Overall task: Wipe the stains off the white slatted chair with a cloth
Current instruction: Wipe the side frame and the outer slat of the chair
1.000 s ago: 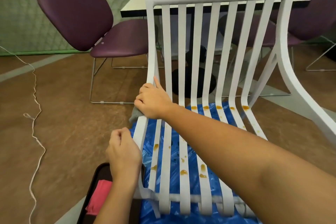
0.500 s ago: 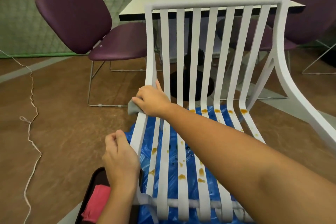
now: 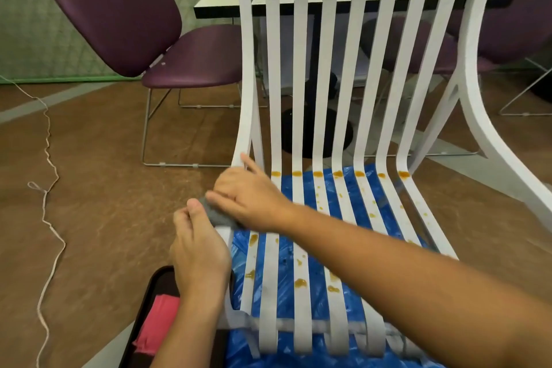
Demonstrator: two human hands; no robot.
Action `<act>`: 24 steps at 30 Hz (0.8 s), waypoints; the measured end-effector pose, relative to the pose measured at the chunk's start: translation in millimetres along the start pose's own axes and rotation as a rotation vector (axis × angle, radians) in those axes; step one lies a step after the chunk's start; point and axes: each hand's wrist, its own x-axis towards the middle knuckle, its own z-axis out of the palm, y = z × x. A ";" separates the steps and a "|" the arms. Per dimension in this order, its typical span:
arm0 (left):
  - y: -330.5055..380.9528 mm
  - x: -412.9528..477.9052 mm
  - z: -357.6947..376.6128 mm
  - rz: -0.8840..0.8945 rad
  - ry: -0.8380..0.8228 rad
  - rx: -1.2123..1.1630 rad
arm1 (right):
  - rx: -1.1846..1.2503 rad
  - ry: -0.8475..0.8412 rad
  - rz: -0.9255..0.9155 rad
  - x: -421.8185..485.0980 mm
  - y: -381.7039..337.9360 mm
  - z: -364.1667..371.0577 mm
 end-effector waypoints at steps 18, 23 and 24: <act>-6.3 7.4 3.5 -0.032 -0.062 0.126 | 0.352 0.046 0.021 -15.8 27.5 7.8; -2.6 5.6 2.9 -0.043 -0.063 0.135 | 0.379 -0.033 0.042 -2.8 33.7 1.7; -1.8 5.0 3.0 -0.044 -0.061 0.136 | 0.383 -0.038 0.042 0.0 34.4 -2.2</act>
